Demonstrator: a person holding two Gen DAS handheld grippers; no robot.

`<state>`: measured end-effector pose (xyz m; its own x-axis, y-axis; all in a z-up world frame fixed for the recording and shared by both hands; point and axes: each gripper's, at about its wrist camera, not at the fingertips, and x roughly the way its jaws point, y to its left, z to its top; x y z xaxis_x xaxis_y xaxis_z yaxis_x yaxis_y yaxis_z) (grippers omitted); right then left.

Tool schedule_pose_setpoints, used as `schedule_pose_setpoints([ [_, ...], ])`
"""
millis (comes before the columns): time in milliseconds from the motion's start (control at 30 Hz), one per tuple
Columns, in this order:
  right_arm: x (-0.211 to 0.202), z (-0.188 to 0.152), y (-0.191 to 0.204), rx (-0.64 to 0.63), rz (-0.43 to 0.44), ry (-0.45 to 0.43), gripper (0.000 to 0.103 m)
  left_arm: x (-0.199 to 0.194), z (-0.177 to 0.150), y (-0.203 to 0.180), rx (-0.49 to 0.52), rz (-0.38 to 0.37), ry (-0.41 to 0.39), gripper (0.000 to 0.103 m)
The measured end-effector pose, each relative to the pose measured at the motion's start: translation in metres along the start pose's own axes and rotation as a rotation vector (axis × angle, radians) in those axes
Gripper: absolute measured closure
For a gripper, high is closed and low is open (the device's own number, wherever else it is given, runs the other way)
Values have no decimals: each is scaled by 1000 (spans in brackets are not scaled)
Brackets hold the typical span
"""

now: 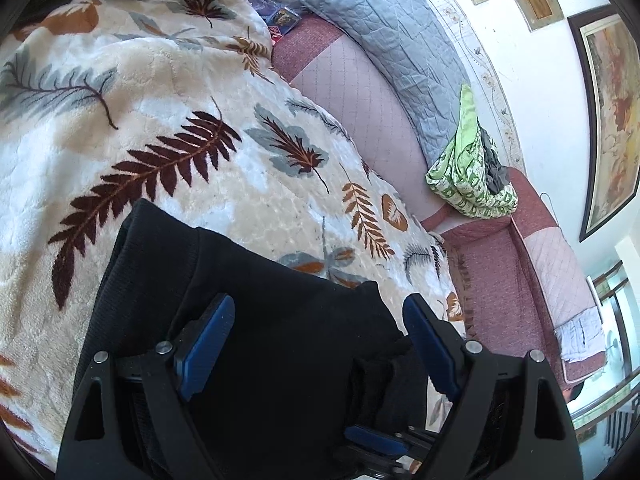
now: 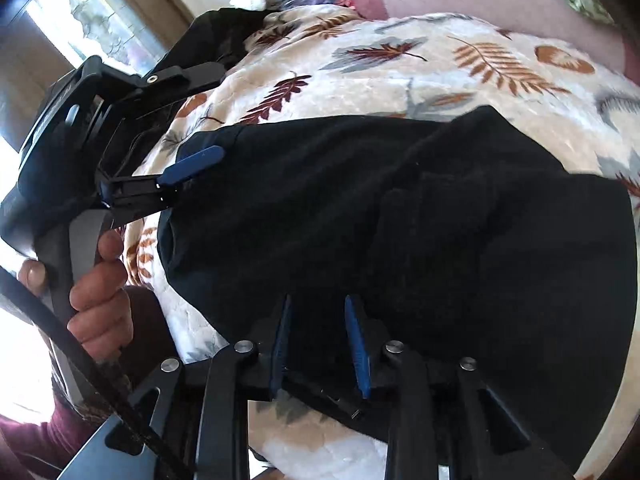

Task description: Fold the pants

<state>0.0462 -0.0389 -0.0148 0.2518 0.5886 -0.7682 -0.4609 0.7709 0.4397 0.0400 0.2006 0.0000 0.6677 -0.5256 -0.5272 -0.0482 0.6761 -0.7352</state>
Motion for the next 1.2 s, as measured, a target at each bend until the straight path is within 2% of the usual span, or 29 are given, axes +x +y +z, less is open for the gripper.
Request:
schedule_pose_setpoints([
  [67,-17,3,-4,31,105,-30,70,-1,0,0,-1,-3,-2,18],
  [133,-40,7,-7,42,144,-96,70,-1,1,1,-8,-12,-2,18],
  [200,-64,10,-14,51,96,-170,70,-1,2,1,-18,-25,2,18],
  [267,-73,11,-27,86,35,-202,70,-1,2,1,-23,-27,5,18],
  [333,-68,8,-44,152,12,-183,70,-3,2,0,-18,-14,-2,18],
  [400,-50,-2,-56,232,60,-123,70,-5,2,0,-16,-8,-11,18],
  [467,-27,-16,-53,256,121,-42,70,-6,3,1,-24,-10,-17,18],
  [600,-15,-26,-18,125,189,19,70,-5,3,3,-31,-11,-16,18],
  [667,-20,-24,-10,92,235,20,70,-6,2,2,-25,-10,-20,18],
  [800,-36,-3,-21,92,180,-75,68,-7,4,3,-23,-13,-26,18],
  [833,-36,4,-30,123,166,-101,63,-8,4,4,-30,-14,-26,18],
  [867,-35,10,-41,162,147,-123,52,-9,4,4,-34,-15,-26,18],
  [900,-30,16,-51,194,116,-129,47,-12,4,3,-37,-18,-27,18],
  [1000,-4,20,-72,254,77,-88,46,-30,5,0,-16,-4,-76,18],
  [1067,-4,19,-65,229,72,-110,32,-49,5,3,2,50,-136,18],
  [1100,-5,19,-61,207,65,-109,28,-60,4,8,3,88,-170,18],
  [1200,1,18,-34,69,-36,-90,25,-82,3,30,-49,138,-220,18],
])
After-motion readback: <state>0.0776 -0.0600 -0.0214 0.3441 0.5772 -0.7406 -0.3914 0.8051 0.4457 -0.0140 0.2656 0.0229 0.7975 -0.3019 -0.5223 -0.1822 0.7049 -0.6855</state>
